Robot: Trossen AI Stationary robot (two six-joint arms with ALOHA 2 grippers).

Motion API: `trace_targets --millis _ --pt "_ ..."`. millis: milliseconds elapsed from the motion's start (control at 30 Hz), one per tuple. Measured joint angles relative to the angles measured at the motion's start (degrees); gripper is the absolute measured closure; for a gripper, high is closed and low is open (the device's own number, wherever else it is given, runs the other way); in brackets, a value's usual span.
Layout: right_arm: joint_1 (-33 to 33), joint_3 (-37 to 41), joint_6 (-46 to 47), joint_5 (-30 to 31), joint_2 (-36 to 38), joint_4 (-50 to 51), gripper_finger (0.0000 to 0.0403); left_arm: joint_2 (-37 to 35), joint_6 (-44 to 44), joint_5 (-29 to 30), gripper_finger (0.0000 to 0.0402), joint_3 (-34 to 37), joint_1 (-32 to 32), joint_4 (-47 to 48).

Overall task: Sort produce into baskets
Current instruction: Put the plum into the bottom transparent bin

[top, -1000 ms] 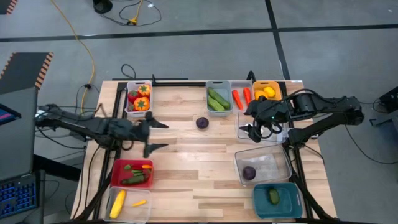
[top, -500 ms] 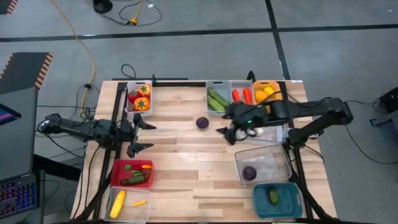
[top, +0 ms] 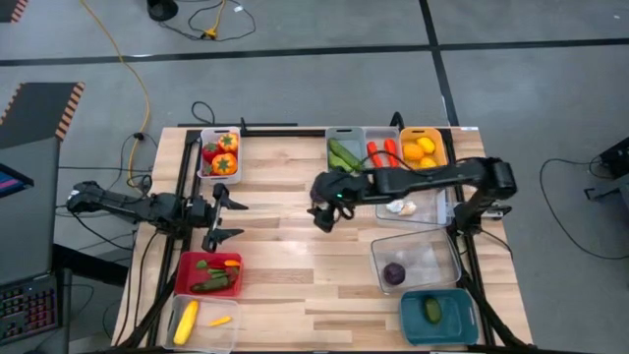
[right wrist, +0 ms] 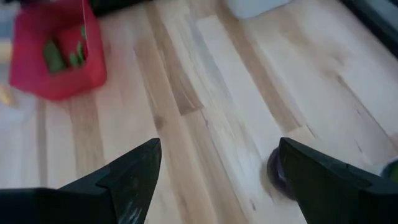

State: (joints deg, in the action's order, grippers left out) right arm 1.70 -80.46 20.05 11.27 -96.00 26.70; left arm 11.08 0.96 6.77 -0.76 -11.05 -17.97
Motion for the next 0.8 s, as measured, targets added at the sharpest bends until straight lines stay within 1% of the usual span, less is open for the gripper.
trace_targets --millis 133,367,467,533,567,667,800 --pt "-1.8 -4.0 -6.2 -4.3 -4.8 2.2 0.0053 0.0 -1.8 0.1 0.0165 0.1 0.0 0.0" --pt "-4.8 -14.4 -15.4 -5.2 -12.6 13.4 0.0053 0.0 -6.1 0.1 0.0294 0.1 0.0 0.1" --pt "-6.2 -17.8 -18.1 -5.2 -15.5 16.4 0.0053 0.0 -7.9 2.2 0.0352 0.1 0.0 0.0" --pt "-7.0 -19.5 -20.0 -5.2 -17.2 18.4 0.0053 0.0 -8.7 4.8 0.0385 0.1 0.0 0.1" --pt "-7.3 -20.3 -20.8 -5.3 -18.0 19.0 0.0053 0.0 -8.8 5.8 0.0393 0.1 0.0 0.2" --pt "-7.9 -22.5 -23.6 -5.3 -19.7 21.8 0.0053 0.0 -9.9 6.6 0.0393 0.2 0.0 0.7" --pt "-8.6 -22.8 -25.0 -5.3 -20.2 20.7 0.0053 0.0 -10.4 6.8 0.0397 0.2 0.0 1.1"
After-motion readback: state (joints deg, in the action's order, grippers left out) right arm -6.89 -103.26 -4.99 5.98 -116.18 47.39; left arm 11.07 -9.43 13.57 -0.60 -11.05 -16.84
